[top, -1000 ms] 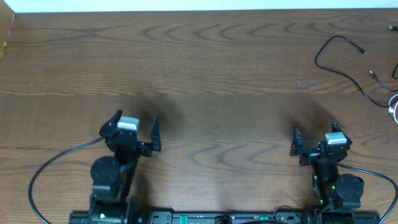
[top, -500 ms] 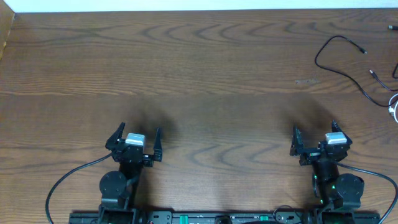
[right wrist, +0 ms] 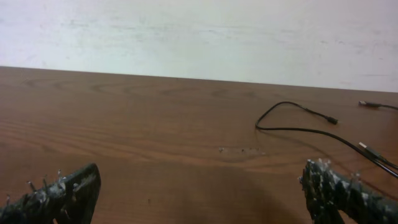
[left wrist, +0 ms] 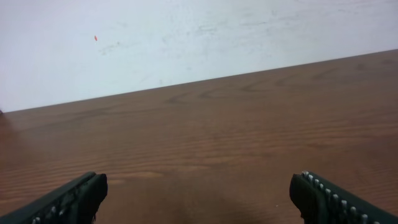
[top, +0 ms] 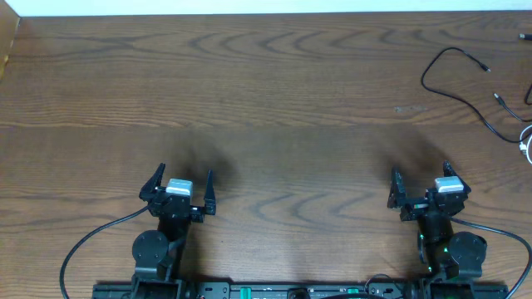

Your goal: Untangle cables

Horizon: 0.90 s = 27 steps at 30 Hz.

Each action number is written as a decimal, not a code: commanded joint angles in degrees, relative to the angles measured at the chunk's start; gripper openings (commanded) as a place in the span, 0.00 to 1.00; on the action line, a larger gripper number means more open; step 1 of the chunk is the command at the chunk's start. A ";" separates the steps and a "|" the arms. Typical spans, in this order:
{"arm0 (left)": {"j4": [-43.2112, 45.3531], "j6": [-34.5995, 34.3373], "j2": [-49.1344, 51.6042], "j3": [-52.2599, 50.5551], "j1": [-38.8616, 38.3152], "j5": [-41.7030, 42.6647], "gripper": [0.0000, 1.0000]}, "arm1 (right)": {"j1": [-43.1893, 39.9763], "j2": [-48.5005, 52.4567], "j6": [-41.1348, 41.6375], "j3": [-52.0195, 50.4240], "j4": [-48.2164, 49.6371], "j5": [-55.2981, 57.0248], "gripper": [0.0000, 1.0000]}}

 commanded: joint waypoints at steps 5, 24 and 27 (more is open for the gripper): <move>-2.45 -0.09 -0.31 -0.68 0.17 0.57 0.98 | 0.22 -0.31 0.39 -0.09 -0.22 0.22 0.99; -2.45 -0.09 -0.31 -0.68 0.17 0.57 0.98 | 0.22 -0.31 0.39 -0.09 -0.22 0.22 0.99; -2.45 -0.09 -0.31 -0.68 0.17 0.57 0.98 | 0.22 -0.31 0.39 -0.09 -0.22 0.22 0.99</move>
